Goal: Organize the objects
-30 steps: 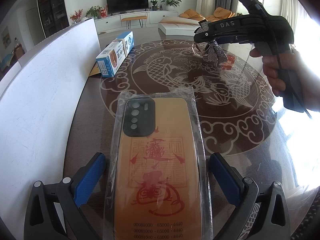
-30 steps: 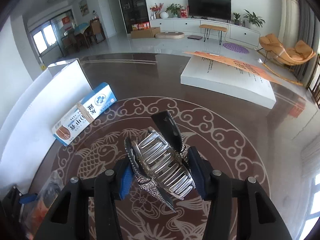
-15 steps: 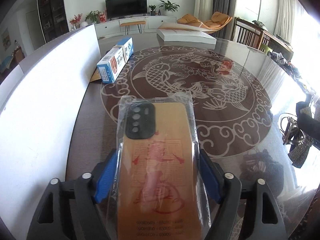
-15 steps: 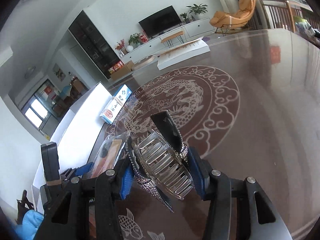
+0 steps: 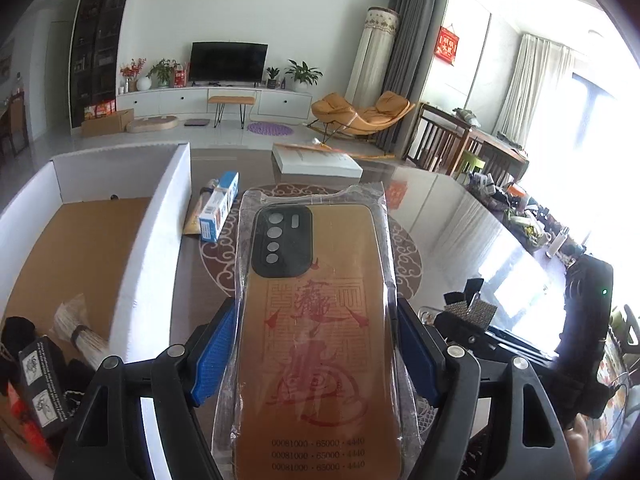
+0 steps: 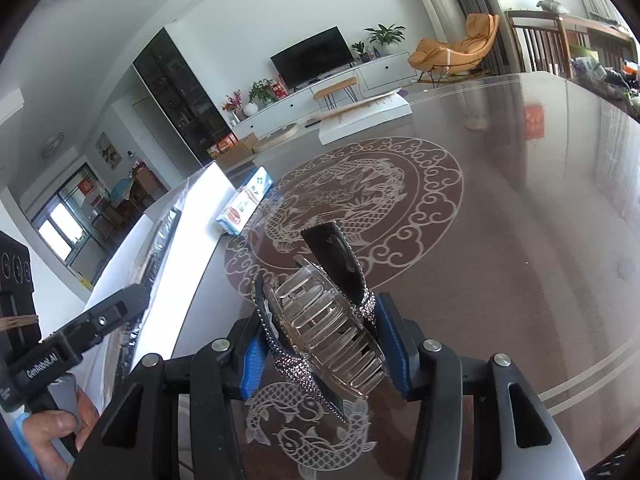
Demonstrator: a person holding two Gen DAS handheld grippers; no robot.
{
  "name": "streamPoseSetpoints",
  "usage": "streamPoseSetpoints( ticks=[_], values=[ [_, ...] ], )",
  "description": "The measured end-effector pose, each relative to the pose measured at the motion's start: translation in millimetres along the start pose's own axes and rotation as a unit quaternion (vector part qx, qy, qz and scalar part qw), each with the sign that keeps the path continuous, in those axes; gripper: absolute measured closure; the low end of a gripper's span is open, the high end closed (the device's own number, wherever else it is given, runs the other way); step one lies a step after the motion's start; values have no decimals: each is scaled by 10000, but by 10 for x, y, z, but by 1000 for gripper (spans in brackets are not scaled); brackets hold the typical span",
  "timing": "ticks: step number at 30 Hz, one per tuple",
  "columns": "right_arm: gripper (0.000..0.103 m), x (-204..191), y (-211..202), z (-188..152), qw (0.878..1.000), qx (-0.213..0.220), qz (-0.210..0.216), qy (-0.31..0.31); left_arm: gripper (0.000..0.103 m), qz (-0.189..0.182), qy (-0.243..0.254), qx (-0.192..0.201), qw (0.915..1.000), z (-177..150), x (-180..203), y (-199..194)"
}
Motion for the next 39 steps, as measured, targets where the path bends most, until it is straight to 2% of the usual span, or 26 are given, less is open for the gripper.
streamPoseSetpoints(
  ticks=[2,5,8,12,14,16,19,20,21,23,27,31,34,39],
  values=[
    [53,-303,-35,16,9996,-27,263,-80,29,117,-5,194,9997,150,-144,-276],
    [53,-882,-82,85,9966,-82,718,-399,29,486,-78,327,9983,291,-528,-607],
    [53,-1543,-113,129,9894,-224,1237,-724,29,891,-300,256,9952,327,-1057,-814],
    [52,-2434,-52,81,9758,-458,1774,-1195,29,1615,-584,45,9851,249,-1819,-945],
    [52,-2805,38,-11,9686,-664,1949,-1392,29,1900,-739,-127,9789,148,-2158,-946],
    [52,-3116,175,-126,9623,-884,1952,-1678,29,2124,-885,-448,9721,20,-2434,-876],
    [51,-3406,417,-372,9544,-1149,1704,-2167,24,2441,-1162,-1275,9543,-287,-2784,-659],
    [46,-3453,507,-460,9515,-1279,1546,-2332,23,2543,-1265,-1468,9475,-373,-2855,-606],
    [31,-3483,575,-550,9479,-1419,1490,-2431,23,2641,-1346,-1590,9417,-435,-2914,-583],
    [15,-3509,634,-674,9433,-1577,1503,-2504,23,2694,-1437,-1611,9385,-479,-2960,-557],
    [13,-3423,536,-627,9475,-1294,1412,-2561,23,2685,-1562,-1207,9428,-406,-2906,-602],
    [5,-3136,378,-371,9625,-758,1222,-2302,21,2630,-1495,-775,9500,-259,-2737,-646],
    [2,-2780,326,-178,9728,-389,863,-2113,20,2594,-1303,-661,9546,-193,-2586,-628],
    [2,-1932,319,-4,9866,-143,154,-1619,20,2332,-1136,-382,9650,-33,-2220,-606]
  ],
)
Point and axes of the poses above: each gripper's, at about its wrist camera, not at the fingertips, and y roughly the way its jaws point, x to its right, z to its top, the point moved 8 cm from there along y, roughly the way its jaws point, and after that the axes turned 5 degrees about -z, right-handed, at the moved point
